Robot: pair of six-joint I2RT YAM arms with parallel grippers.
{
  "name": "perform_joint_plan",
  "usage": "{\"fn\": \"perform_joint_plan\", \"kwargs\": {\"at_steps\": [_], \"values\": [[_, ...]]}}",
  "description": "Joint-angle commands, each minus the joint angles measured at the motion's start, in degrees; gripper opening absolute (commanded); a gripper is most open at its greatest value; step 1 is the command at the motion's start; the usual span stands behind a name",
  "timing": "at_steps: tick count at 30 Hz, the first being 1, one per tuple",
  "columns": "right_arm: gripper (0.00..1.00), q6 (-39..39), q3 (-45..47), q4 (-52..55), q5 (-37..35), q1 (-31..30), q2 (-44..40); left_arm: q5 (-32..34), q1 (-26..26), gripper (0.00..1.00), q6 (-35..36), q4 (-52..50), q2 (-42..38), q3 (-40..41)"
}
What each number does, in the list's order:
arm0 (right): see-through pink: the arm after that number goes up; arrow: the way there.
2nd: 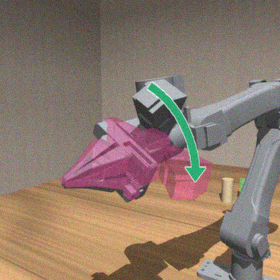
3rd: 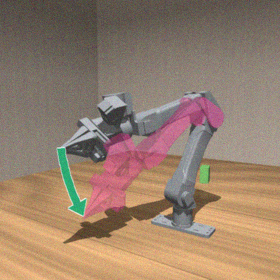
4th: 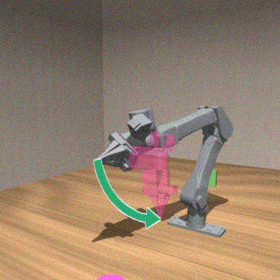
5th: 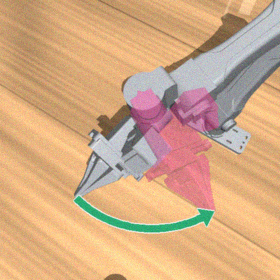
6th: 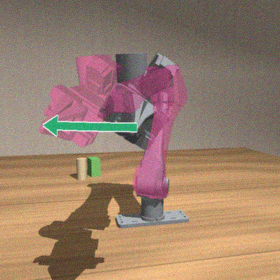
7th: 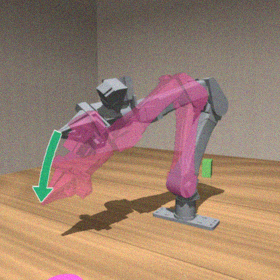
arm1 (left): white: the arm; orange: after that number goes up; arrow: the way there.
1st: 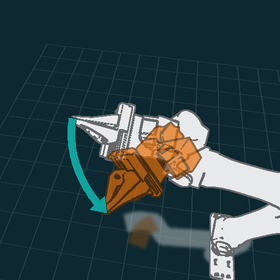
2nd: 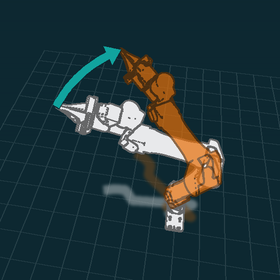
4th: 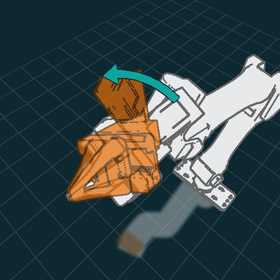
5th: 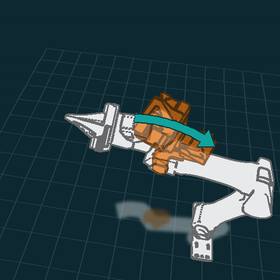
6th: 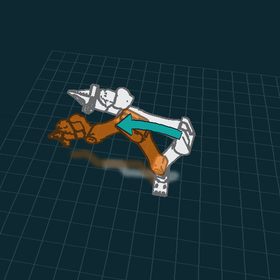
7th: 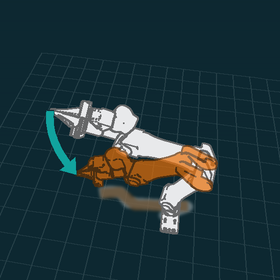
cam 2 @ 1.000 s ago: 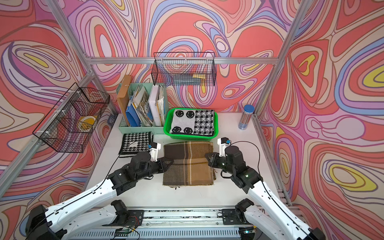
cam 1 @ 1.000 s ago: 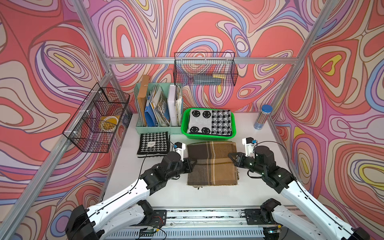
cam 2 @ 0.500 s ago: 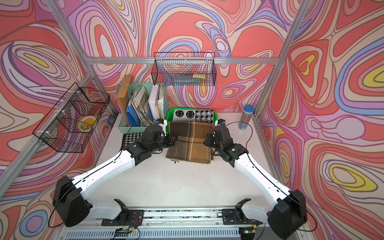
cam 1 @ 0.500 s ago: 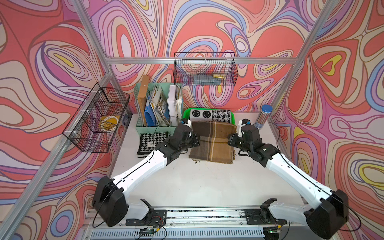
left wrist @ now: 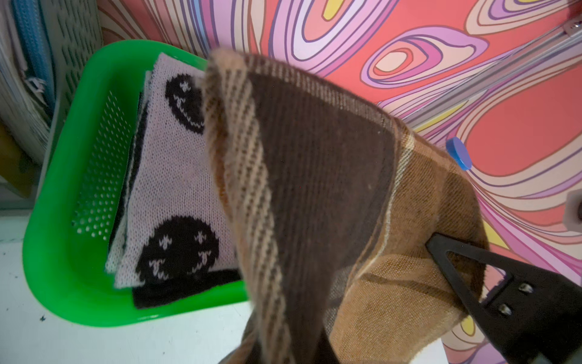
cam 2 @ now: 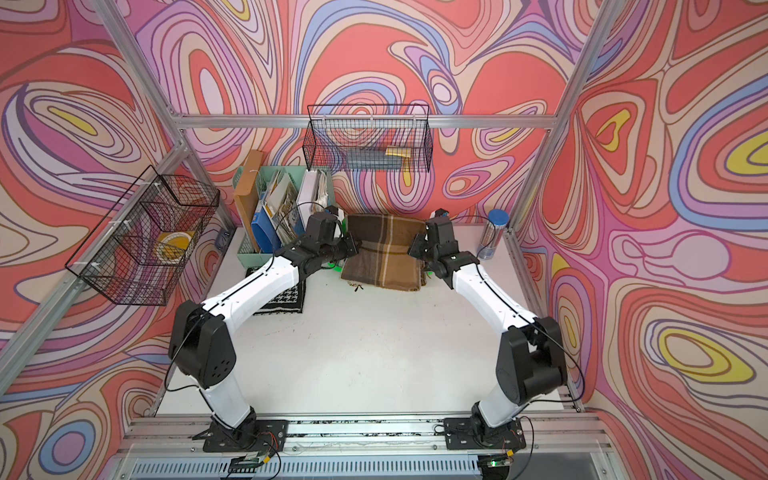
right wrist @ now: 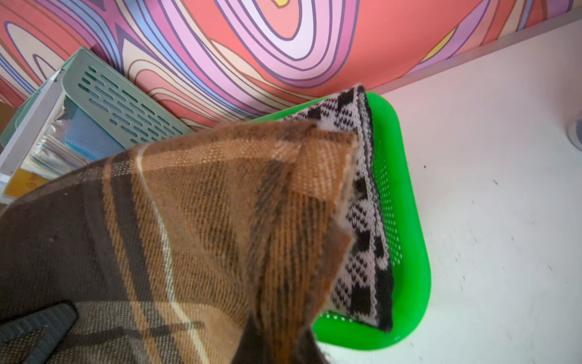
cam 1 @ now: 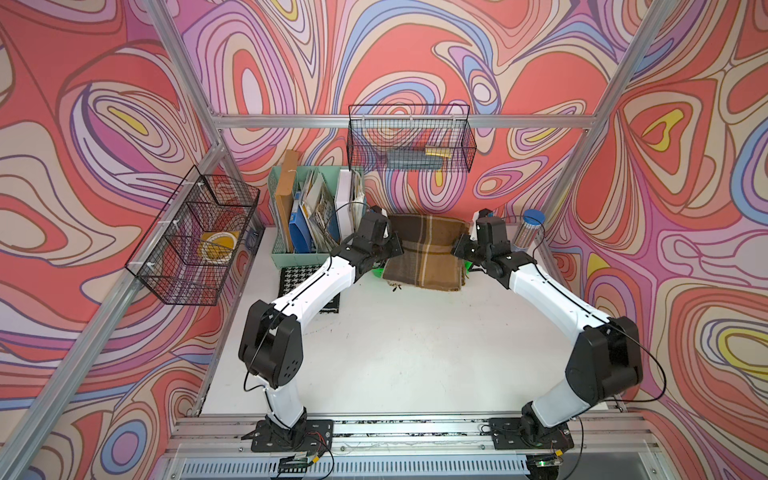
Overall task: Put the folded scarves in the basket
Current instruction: Place the scarf in the basket.
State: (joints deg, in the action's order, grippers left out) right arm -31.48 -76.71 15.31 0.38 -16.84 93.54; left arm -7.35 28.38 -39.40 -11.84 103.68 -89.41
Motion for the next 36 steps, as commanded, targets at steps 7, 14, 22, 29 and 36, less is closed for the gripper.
{"fn": "perform_joint_plan", "kwargs": {"at_steps": [7, 14, 22, 29, 36], "values": [[0.0, 0.9, -6.7, -4.8, 6.2, 3.0, 7.6, 0.6, -2.8, 0.0, 3.9, -5.7, 9.0, -13.4], [0.0, 0.7, -12.1, -4.1, 7.3, 4.3, 14.3, 0.6, -3.8, 0.0, 5.7, -7.7, 13.9, -20.3], [0.0, 0.7, -16.0, -3.1, 8.2, 5.6, 18.1, 0.0, -4.0, 0.0, 6.3, -10.3, 19.5, -27.8], [0.0, 1.5, -20.2, -0.9, 9.1, 6.6, 21.5, 1.0, -4.1, 0.0, 6.1, -13.2, 22.9, -32.0], [0.14, 2.0, -20.8, 0.1, 9.7, 7.1, 22.0, 1.0, -4.4, 0.57, 5.8, -14.0, 22.5, -32.0]]}}
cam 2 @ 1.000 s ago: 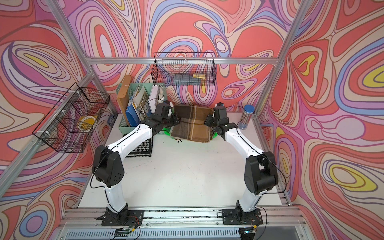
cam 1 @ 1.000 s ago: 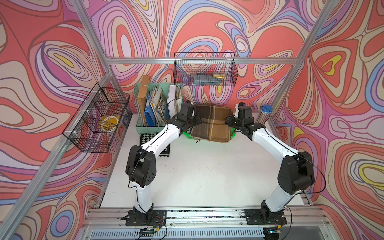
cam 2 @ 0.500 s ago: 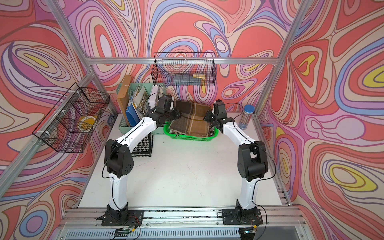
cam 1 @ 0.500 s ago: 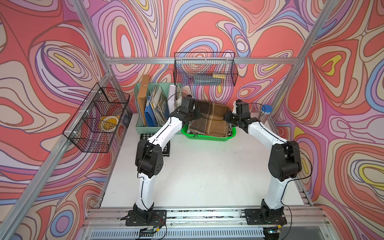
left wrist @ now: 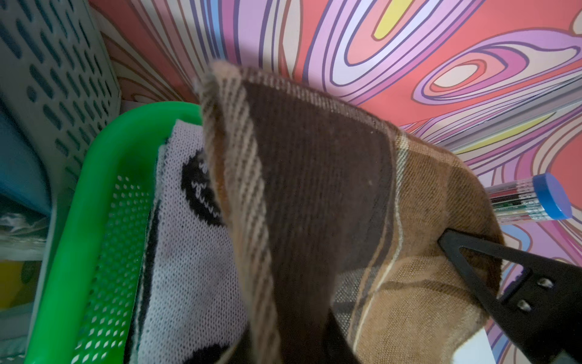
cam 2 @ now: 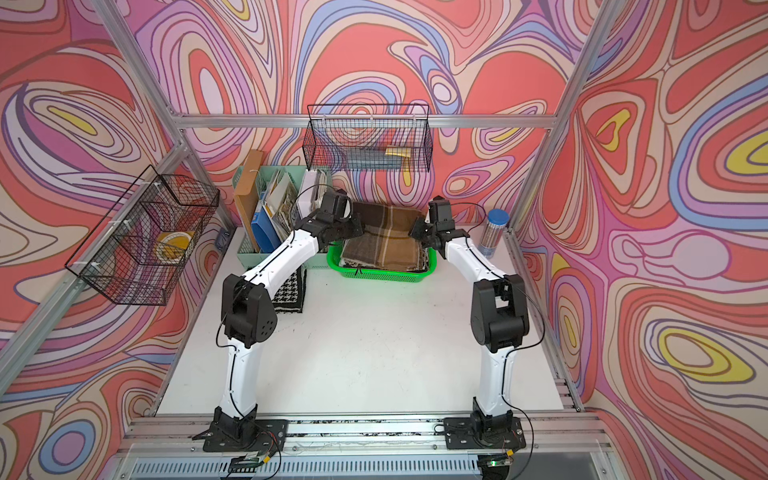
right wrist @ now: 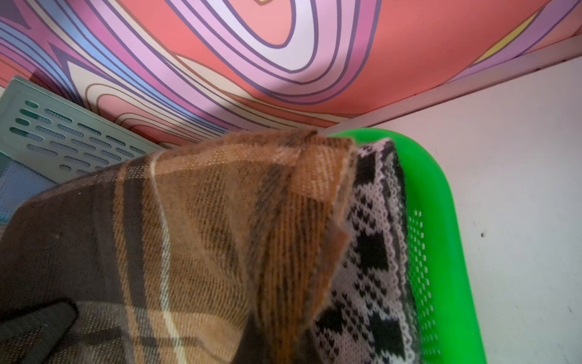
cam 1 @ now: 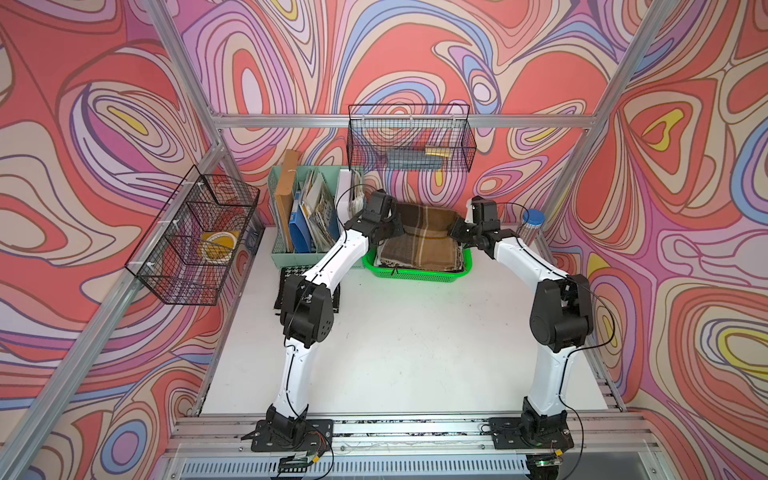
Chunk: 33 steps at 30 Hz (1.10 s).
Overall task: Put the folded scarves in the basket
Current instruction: Place the scarf in the basket, then move the scarf to the center of the board.
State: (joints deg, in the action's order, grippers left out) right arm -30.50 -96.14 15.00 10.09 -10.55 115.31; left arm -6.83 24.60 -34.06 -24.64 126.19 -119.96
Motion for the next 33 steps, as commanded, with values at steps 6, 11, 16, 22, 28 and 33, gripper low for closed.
{"fn": "perform_joint_plan", "kwargs": {"at_steps": [6, 11, 16, 22, 28, 33], "values": [[0.52, 1.4, -0.8, 2.4, -0.5, 0.7, -4.0, -2.9, -0.5, 0.84, -0.8, -1.1, -5.0, 0.4], [0.53, 1.7, 3.3, 3.2, -1.7, 0.8, -11.5, -5.2, 0.3, 0.87, -2.4, 1.6, -13.2, 8.5], [0.53, 2.0, 11.6, 4.4, -3.0, 0.8, -23.1, -5.8, 1.9, 0.88, -3.2, 3.4, -23.7, 19.1], [0.53, 2.0, 26.5, 3.6, -5.0, 0.7, -38.7, -3.2, 3.6, 0.87, -2.9, 3.1, -37.8, 34.1], [0.54, 2.5, 43.0, 1.7, -6.2, 0.7, -51.9, 2.1, 3.6, 0.87, -1.8, -1.6, -52.6, 49.4], [0.54, 2.1, 53.9, 0.1, -2.8, 0.7, -57.1, 8.9, 3.6, 0.88, -0.9, -9.5, -62.0, 58.6]]}}
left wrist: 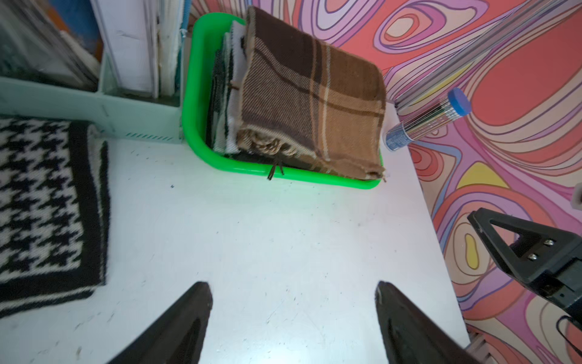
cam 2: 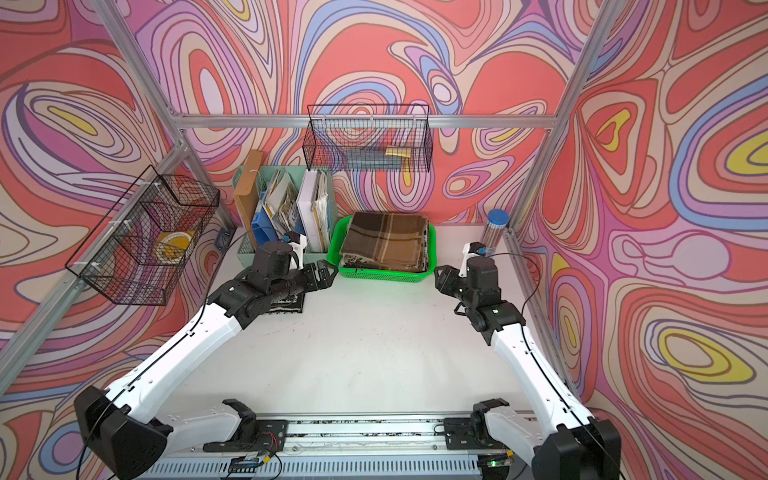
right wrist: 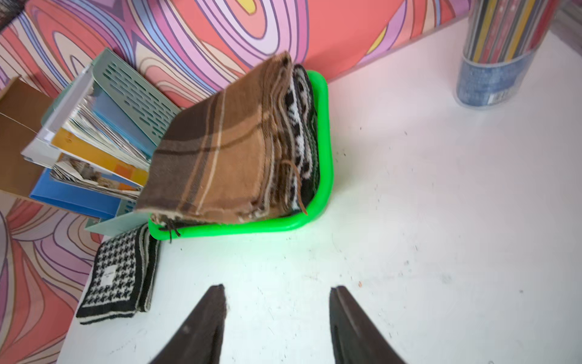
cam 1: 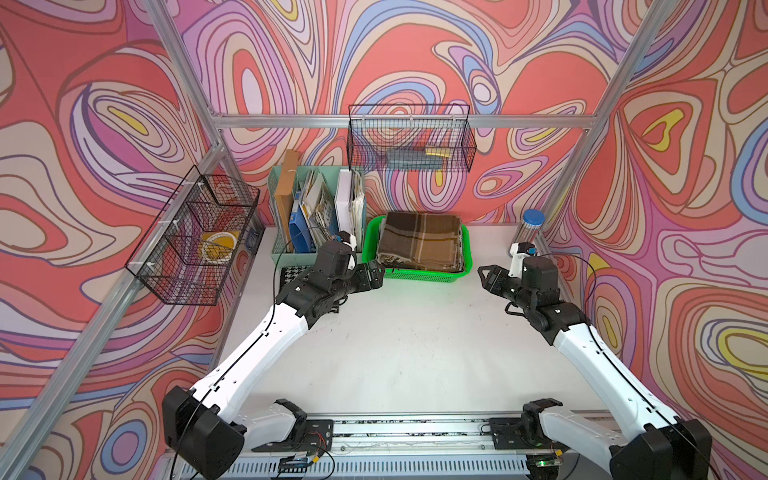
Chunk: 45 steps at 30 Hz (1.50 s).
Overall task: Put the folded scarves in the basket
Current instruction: Move the scarf to the center of the board.
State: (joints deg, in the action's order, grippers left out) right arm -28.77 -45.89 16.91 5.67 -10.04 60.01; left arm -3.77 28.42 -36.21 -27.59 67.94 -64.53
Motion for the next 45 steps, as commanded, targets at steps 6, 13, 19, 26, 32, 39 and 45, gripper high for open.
{"fn": "perform_joint_plan", "kwargs": {"at_steps": [6, 13, 19, 26, 32, 39, 45], "values": [[0.54, -0.2, 13.9, -6.6, 4.7, 0.3, -6.0, 10.0, -0.3, 0.92, -0.5, -10.1, -11.8, 13.3], [0.53, -2.2, 22.3, -15.0, 4.0, 0.3, -6.2, 13.4, -2.0, 0.96, -3.0, -10.7, -10.5, 18.2], [0.53, -3.0, 25.8, -20.0, 2.4, 0.2, -7.6, 13.2, -5.8, 0.9, -2.0, -13.1, -1.6, 16.4], [0.53, -3.1, 25.7, -20.0, 2.4, 0.2, -7.3, 12.3, -9.3, 0.81, 0.0, -10.9, 4.6, 15.8], [0.53, -3.2, 25.5, -20.5, 3.8, 0.2, -6.1, 16.3, -10.3, 0.78, 4.6, -11.8, 9.6, 8.4], [0.53, -3.1, 25.3, -20.3, 3.7, 0.2, -6.0, 16.5, -11.2, 0.76, 8.7, -11.9, 20.0, -0.6], [0.53, -3.2, 25.4, -20.1, 3.8, 0.2, -6.1, 16.8, -13.4, 0.69, 10.8, -13.8, 29.1, -7.4]]}}
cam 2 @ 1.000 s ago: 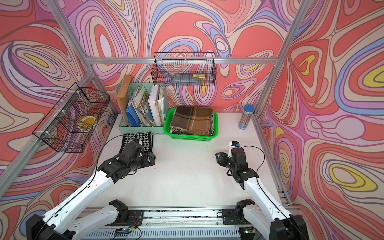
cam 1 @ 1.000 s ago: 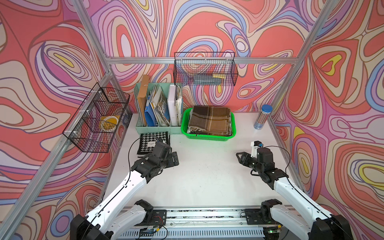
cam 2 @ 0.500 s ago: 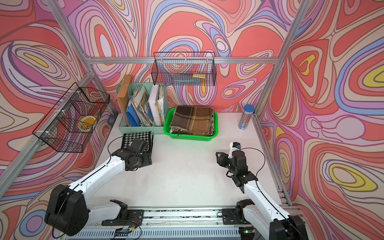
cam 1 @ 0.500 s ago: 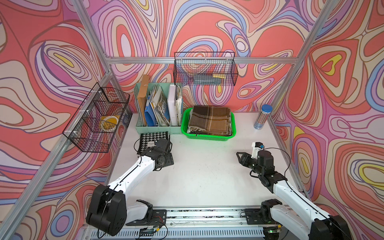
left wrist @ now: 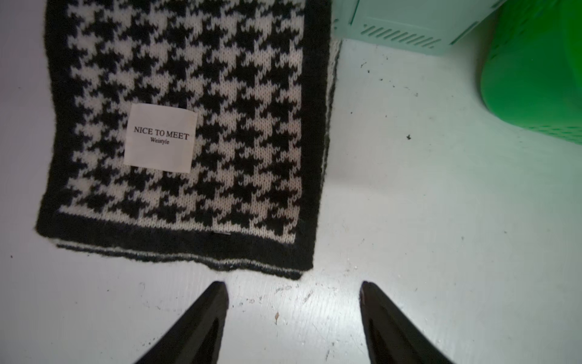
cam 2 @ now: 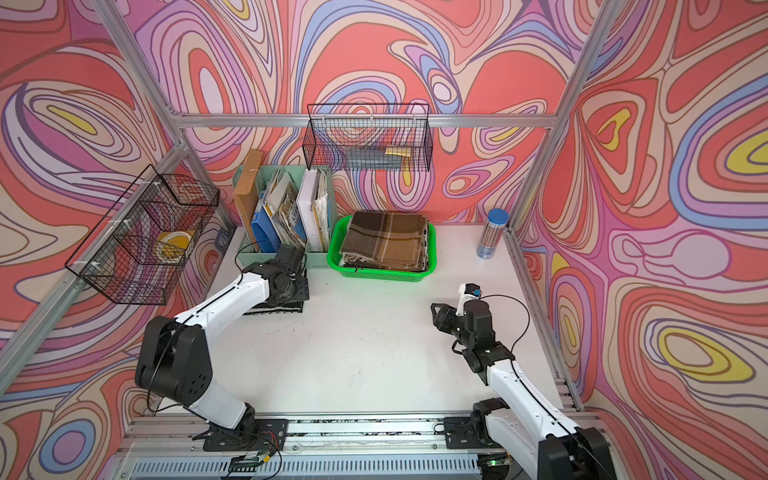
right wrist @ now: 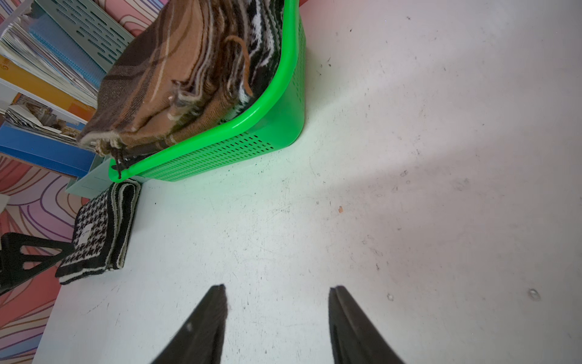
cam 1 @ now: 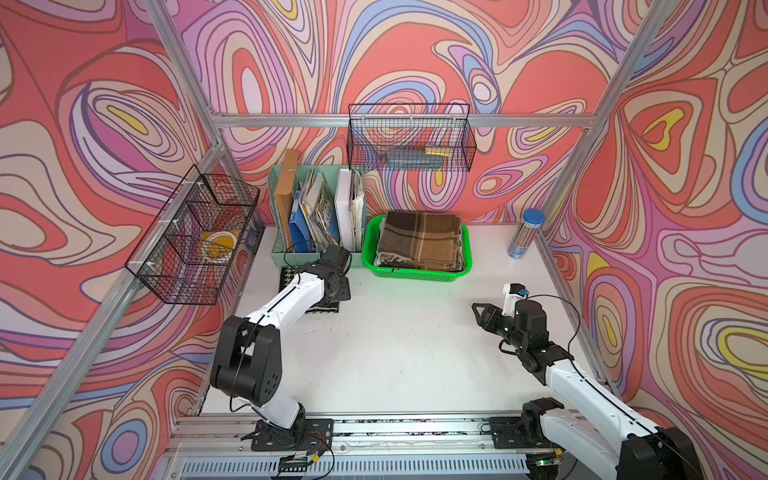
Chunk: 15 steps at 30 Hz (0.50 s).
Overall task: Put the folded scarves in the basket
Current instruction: Move the scarf to the center of the board.
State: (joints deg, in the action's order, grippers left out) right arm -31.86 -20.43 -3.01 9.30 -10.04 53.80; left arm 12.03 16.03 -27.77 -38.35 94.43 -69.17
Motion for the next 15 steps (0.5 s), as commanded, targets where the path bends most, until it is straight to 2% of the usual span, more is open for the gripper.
{"fn": "perform_joint_plan", "kwargs": {"at_steps": [1, 15], "values": [[0.53, -0.1, -0.1, -0.2, 0.2, 0.2, 0.1, 1.0, -1.0, 0.69, 2.6, -3.3, 3.6, -3.6], [0.53, 0.0, -0.4, -0.2, 1.5, 0.2, 1.0, 3.6, -1.0, 0.65, 3.5, -7.4, 15.0, -9.5]]}}
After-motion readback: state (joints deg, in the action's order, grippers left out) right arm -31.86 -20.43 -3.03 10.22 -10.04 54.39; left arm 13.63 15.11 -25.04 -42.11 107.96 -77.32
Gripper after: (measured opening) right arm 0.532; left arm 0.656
